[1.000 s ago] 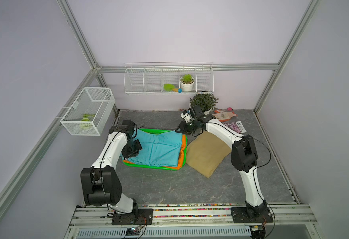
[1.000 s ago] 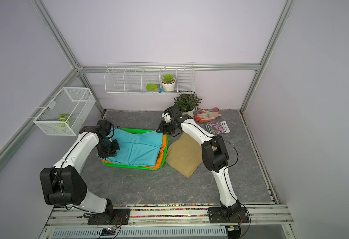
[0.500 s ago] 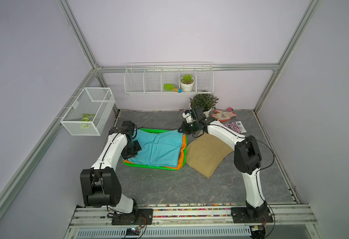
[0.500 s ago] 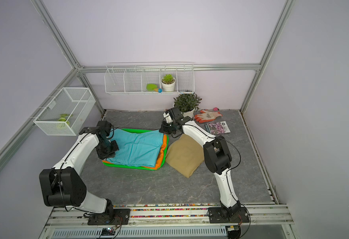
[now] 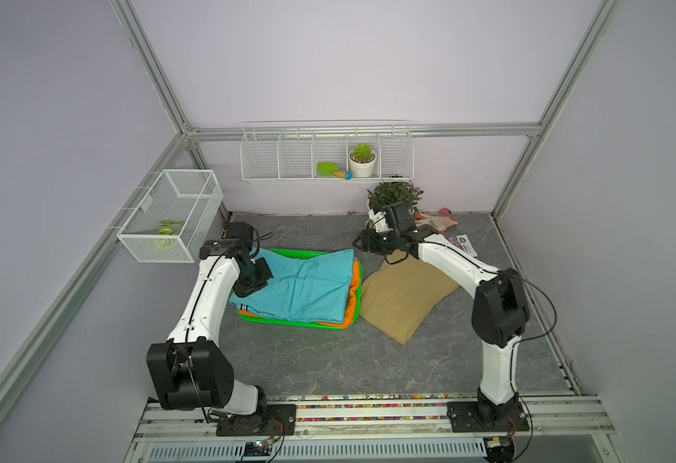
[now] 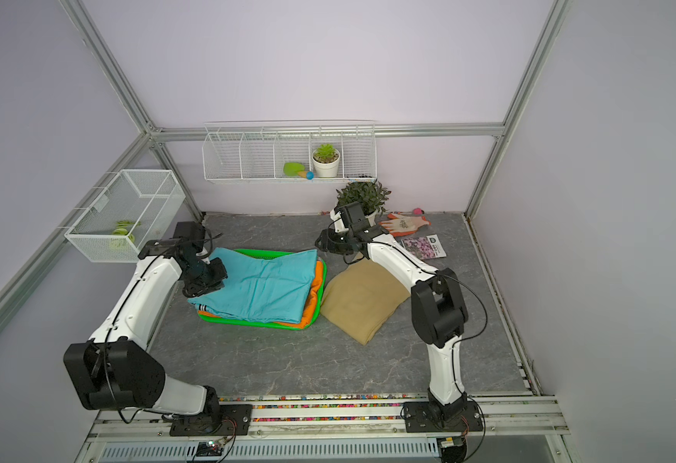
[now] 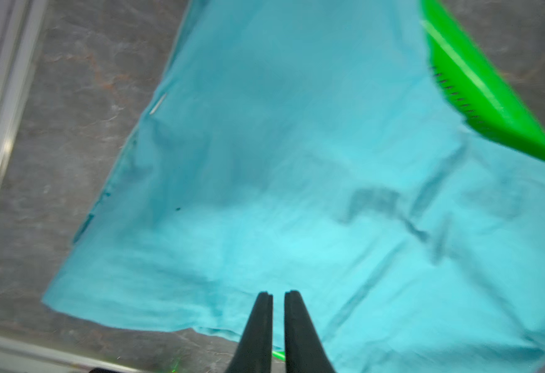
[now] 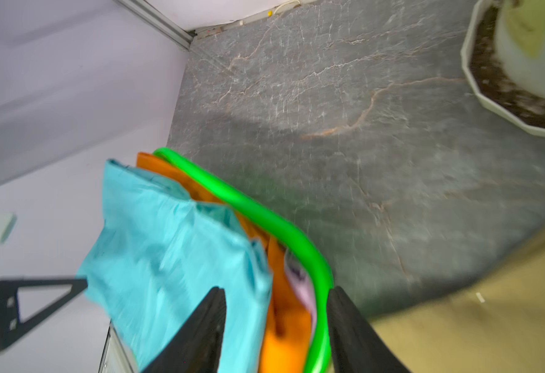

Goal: Put the folded long pants in the basket
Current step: Place the long pant in the basket.

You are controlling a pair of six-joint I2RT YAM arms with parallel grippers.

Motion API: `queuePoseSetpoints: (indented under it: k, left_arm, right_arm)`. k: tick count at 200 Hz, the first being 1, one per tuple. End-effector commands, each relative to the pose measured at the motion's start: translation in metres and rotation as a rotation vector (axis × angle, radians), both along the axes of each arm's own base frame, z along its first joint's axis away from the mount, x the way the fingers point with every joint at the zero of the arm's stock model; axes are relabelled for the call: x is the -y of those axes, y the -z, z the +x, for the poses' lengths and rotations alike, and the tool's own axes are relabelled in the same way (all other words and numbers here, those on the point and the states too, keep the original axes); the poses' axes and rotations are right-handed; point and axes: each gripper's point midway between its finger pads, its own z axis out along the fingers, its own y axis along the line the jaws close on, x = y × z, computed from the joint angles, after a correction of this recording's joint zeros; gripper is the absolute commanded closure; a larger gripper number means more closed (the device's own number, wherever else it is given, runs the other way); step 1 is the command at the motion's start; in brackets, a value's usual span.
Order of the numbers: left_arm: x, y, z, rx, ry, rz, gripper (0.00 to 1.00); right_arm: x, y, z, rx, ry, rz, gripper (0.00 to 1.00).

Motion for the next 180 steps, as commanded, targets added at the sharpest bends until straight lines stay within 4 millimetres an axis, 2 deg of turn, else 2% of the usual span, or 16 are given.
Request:
queuePoseSetpoints:
  k: [1, 39, 68, 86, 115, 132, 140, 150, 160, 169, 180]
  left_arm:
    - [0.033, -0.028, 0.035, 0.148, 0.108, -0.171, 0.84]
    - [0.014, -0.009, 0.078, 0.059, 0.051, -0.071, 0.86]
    - [-0.005, 0.012, 0.099, 0.018, -0.005, -0.047, 0.86]
    - [-0.015, 0.028, 0.103, -0.016, -0.032, -0.054, 0.86]
    - [-0.025, 0.053, 0.095, -0.097, -0.057, -0.018, 0.87]
    - [-0.029, 0.066, 0.088, -0.148, -0.063, -0.005, 0.86]
    - [-0.030, 0.069, 0.086, -0.157, -0.064, -0.005, 0.86]
    - [-0.027, 0.063, 0.087, -0.133, -0.056, -0.020, 0.86]
    - [-0.023, 0.048, 0.091, -0.073, -0.053, -0.043, 0.86]
    - [-0.015, 0.022, 0.095, 0.016, -0.032, -0.084, 0.83]
    - [-0.001, -0.009, 0.097, 0.113, 0.003, -0.155, 0.73]
  right_arm:
    - [-0.005, -0.028, -0.030, 0.042, -0.052, 0.057, 0.49]
    - [-0.052, 0.005, -0.109, -0.065, -0.230, 0.033, 0.55]
    - [-0.074, 0.032, -0.149, -0.119, -0.309, 0.010, 0.61]
    - [-0.072, 0.051, -0.167, -0.176, -0.331, 0.001, 0.66]
    - [-0.060, 0.075, -0.196, -0.220, -0.399, -0.036, 0.72]
    - [-0.046, 0.091, -0.206, -0.241, -0.426, -0.116, 0.76]
    - [-0.041, 0.093, -0.207, -0.233, -0.438, -0.143, 0.76]
    - [-0.040, 0.088, -0.209, -0.217, -0.455, -0.142, 0.77]
    - [-0.041, 0.075, -0.209, -0.180, -0.471, -0.128, 0.76]
    - [-0.041, 0.059, -0.205, -0.139, -0.475, -0.110, 0.72]
    - [-0.037, 0.038, -0.195, -0.090, -0.464, -0.088, 0.64]
